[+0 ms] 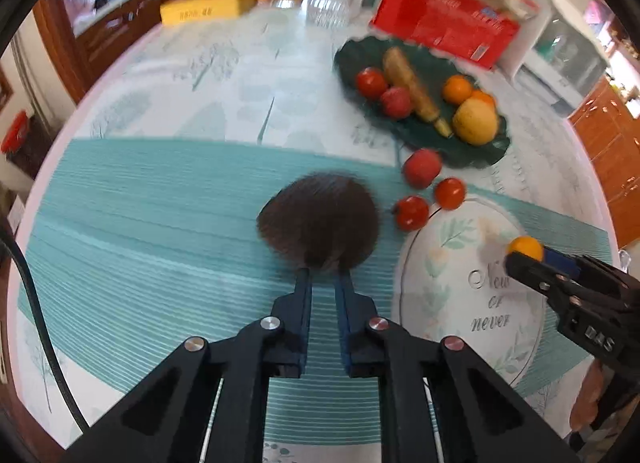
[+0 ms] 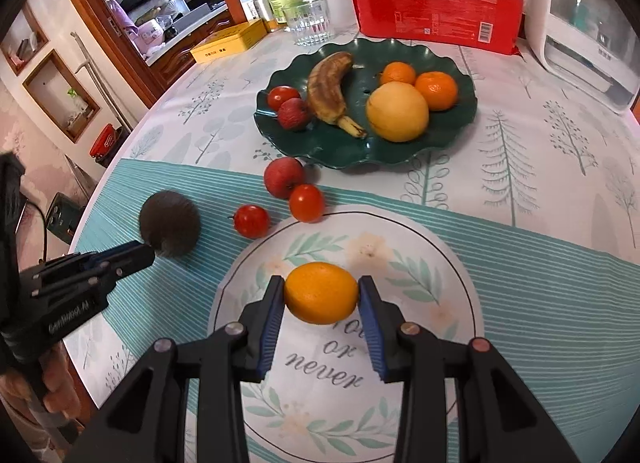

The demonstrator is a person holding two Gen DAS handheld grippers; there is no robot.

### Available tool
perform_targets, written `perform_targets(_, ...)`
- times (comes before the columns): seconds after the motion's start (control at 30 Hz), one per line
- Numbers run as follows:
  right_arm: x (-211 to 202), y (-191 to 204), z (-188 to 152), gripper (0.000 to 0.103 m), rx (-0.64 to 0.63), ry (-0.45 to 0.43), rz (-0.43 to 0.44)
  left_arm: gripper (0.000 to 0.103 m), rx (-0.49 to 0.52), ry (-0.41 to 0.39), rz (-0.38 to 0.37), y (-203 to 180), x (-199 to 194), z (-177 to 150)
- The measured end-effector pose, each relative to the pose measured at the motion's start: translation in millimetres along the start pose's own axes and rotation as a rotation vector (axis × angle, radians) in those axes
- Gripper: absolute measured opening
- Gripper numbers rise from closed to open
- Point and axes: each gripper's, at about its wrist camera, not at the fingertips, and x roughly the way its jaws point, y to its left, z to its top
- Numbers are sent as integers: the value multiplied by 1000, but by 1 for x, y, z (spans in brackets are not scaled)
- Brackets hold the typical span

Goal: Organize fruits
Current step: 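Carry the avocado and yellow orange to the green plate and open both tools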

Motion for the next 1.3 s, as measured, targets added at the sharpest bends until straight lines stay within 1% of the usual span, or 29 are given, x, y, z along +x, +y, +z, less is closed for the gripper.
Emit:
perform_targets(0.03,0,-1,-1,37,6,1,6,21,-10,24,8,3,5,0)
perform_targets(0.07,-1,-1,-2,37,11,1,12,32,-26,41,12,5,10,1)
perform_targets(0.1,-2,-1,-3,37,13,-1,17,42,-41,41,16,9,11,0)
perform_targets(0.13,-3,-1,-3,37,13,-3,19,48,-50,34,18,11,12,0)
perform_targets(0.17,-3,-1,-4,37,11,-4,20,60,-56,23,21,12,12,2)
perform_targets(0.2,-3,-1,-4,37,10,-4,21,67,-60,8,22,13,11,4)
perform_targets(0.23,-3,-1,-5,37,10,-3,22,69,-61,-11,21,13,9,6)
perform_targets(0.3,-2,-3,-5,37,14,0,24,73,-55,-24,12,10,10,14)
perform_targets(0.37,-1,-6,-5,37,25,4,28,75,-34,-38,6,7,10,21)
perform_targets(0.4,0,-7,-5,37,31,7,30,78,-17,-40,7,5,10,22)
perform_targets(0.47,2,-9,-4,37,42,12,36,80,26,-44,16,-1,12,28)
perform_targets(0.57,5,-12,-3,37,53,18,41,80,83,-45,-7,-9,15,36)
perform_targets(0.6,6,-12,-2,37,55,20,43,82,96,-49,-2,-11,17,38)
perform_targets(0.67,7,-13,-1,37,59,22,45,83,114,-59,25,-13,20,40)
perform_targets(0.73,9,-12,1,37,59,23,45,83,122,-58,28,-12,27,45)
perform_targets(0.8,10,-12,2,37,59,24,44,82,112,-42,16,-8,33,47)
perform_targets(0.83,11,-12,2,37,60,25,44,79,102,-34,11,-6,37,48)
perform_targets(0.9,13,-11,4,37,60,27,42,64,82,-20,10,-1,43,48)
perform_targets(1.0,15,-11,5,37,62,29,39,63,34,-23,-29,8,47,50)
perform_targets(1.17,15,-11,8,37,68,23,37,62,-9,-10,-52,13,46,52)
perform_targets(1.3,9,-10,16,37,58,1,35,62,-14,-23,-92,9,35,58)
